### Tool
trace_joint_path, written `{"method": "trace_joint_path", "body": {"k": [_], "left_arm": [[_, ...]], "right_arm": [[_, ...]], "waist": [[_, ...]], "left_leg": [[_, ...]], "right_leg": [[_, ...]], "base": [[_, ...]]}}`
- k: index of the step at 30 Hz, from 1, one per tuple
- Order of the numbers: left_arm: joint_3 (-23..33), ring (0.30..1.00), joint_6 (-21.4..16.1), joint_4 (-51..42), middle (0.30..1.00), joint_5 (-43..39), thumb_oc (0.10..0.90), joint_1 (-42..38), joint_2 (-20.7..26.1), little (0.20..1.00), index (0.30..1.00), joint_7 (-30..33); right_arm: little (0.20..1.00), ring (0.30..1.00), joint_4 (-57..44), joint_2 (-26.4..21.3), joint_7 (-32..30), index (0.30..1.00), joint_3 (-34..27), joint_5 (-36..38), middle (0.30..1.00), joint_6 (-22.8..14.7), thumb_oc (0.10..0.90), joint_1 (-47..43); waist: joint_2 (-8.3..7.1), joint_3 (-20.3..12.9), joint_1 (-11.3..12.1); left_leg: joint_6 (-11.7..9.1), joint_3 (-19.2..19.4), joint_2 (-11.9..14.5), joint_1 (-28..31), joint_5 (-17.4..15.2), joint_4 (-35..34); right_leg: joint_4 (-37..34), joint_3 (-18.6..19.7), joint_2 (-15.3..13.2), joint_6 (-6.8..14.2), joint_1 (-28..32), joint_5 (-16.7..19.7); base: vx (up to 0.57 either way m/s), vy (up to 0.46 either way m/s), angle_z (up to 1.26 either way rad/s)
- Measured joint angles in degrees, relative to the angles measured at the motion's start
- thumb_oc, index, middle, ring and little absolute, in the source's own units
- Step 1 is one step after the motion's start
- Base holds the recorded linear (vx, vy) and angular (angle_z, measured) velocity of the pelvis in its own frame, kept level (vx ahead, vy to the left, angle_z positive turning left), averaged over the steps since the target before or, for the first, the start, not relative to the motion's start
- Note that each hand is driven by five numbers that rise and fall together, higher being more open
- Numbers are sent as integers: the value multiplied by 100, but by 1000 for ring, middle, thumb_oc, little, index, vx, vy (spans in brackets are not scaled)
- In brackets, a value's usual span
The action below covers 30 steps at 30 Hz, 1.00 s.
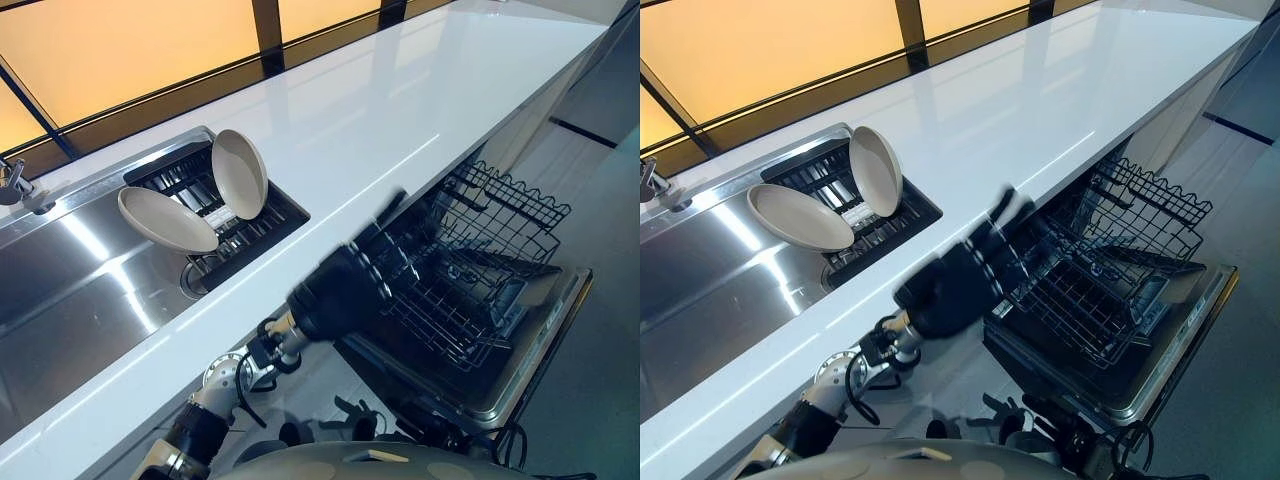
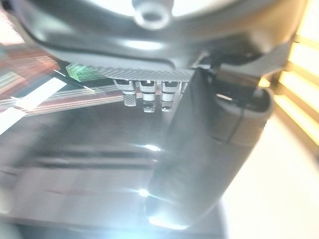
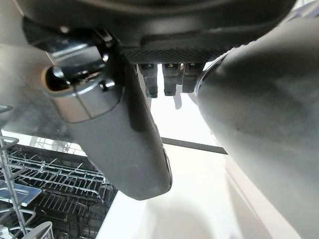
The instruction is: Pick up plates and place into dishwasher.
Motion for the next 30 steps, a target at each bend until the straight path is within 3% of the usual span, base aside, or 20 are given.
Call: {"method": "trace_joint_path", "body": {"k": [1, 3, 4, 6, 7, 8, 9, 11, 15, 19, 21, 28, 30], "left_arm": [[4, 900, -409, -324, 900, -39, 800, -28, 34, 900, 900, 98], [57, 900, -1635, -924, 900, 463, 800, -155, 65, 900, 900, 412], [93, 900, -1948, -1000, 900, 694, 800, -200, 67, 900, 900, 490], [397, 900, -3863, -1144, 900, 2987, 800, -368, 477, 900, 900, 1457], [645, 900, -4537, -1125, 900, 4039, 800, -371, 675, 900, 900, 2061], [1014, 900, -4902, -1131, 900, 5033, 800, -342, 831, 900, 900, 2636], [1279, 900, -5025, -1129, 900, 5626, 800, -335, 972, 900, 900, 2941], [2067, 900, -5357, -1128, 900, 7321, 800, -335, 1325, 900, 900, 4132], [2897, 900, -5268, -1102, 900, 9900, 800, -331, 1796, 900, 900, 5940], [3051, 900, -4666, -988, 900, 11808, 800, -149, 2790, 900, 900, 6721], [3145, 900, -4456, -708, 900, 12241, 800, 29, 3239, 900, 900, 6800], [3216, 900, -3401, 403, 900, 12809, 800, 720, 3767, 900, 900, 6838], [3216, 900, -3256, 584, 900, 12810, 800, 820, 3786, 900, 900, 6754]], "right_arm": [[900, 900, -1, 5, -32, 900, 31, 12, 900, -5, 800, 11], [900, 900, -3, 2, -98, 900, 171, 30, 900, -8, 800, 25], [900, 900, -5, -1, -122, 900, 176, 45, 900, -7, 800, 26], [900, 900, -111, 42, -211, 900, 178, 66, 900, -51, 800, 90], [900, 900, -140, 25, -223, 900, 172, 129, 900, -94, 800, 135], [900, 900, -103, 19, -202, 900, 148, 183, 900, -191, 800, 194], [900, 900, -95, 37, -167, 900, 123, 206, 900, -263, 800, 230], [900, 900, -88, 45, -93, 900, 112, 218, 900, -384, 800, 325], [900, 900, -31, 50, -25, 900, 50, 219, 900, -482, 800, 417], [900, 900, 72, 52, -20, 900, -67, 203, 900, -483, 800, 459], [900, 900, 146, 32, -6, 900, -70, 196, 900, -489, 800, 468], [900, 900, 171, -25, 1, 900, -174, 56, 900, -444, 800, 525], [900, 900, 169, -30, 2, 900, -188, -19, 900, -427, 800, 524]], "waist": [[0, 0, -2], [-2, 1, 31], [-2, 1, 37], [7, 6, 33], [23, 15, 26], [31, 20, 41], [31, 20, 49], [43, 16, 107], [45, 0, 274], [83, -92, 438], [126, -184, 416], [258, -339, 378], [262, -348, 398]], "left_leg": [[0, -29, -3, -6, 1, 3], [2, -54, -11, -6, 2, 4], [3, -65, -13, -6, 3, 4], [-2, -106, -7, 1, 9, 3], [-8, -115, -6, -6, 13, 0], [-13, -137, 0, -11, 17, -11], [-17, -156, -1, -11, 19, -7], [-23, -192, 3, -21, 22, -9], [-10, -340, -26, -74, 37, 4], [-1, -385, -50, -76, 51, 1], [-1, -378, -54, -75, 51, -1], [-11, -381, -41, -74, 54, -23], [-28, -389, -38, -79, 51, -24]], "right_leg": [[0, -19, -4, -13, 9, 8], [1, -20, -10, -14, 23, 9], [0, -21, -12, -9, 28, 6], [0, -50, -6, 17, 53, -15], [-1, -58, -5, 26, 51, -22], [-13, -71, -2, 25, 54, -23], [-24, -79, 2, 24, 57, -24], [-26, -102, 5, 16, 62, -38], [-28, -99, -16, 11, 75, -44], [-29, -81, -35, 19, 94, -58], [-29, -79, -39, 21, 92, -59], [-30, -85, -60, 31, 90, -65], [-29, -95, -64, 46, 89, -75]], "base": [[3, -13, 11], [7, -11, 8], [13, -4, 9], [12, -1, 8], [23, -5, 6], [36, -7, 6], [36, -16, 7], [39, -23, 8], [43, -5, 19], [29, 14, 7], [0, 0, 0], [0, 0, 0], [0, 0, 0]]}}
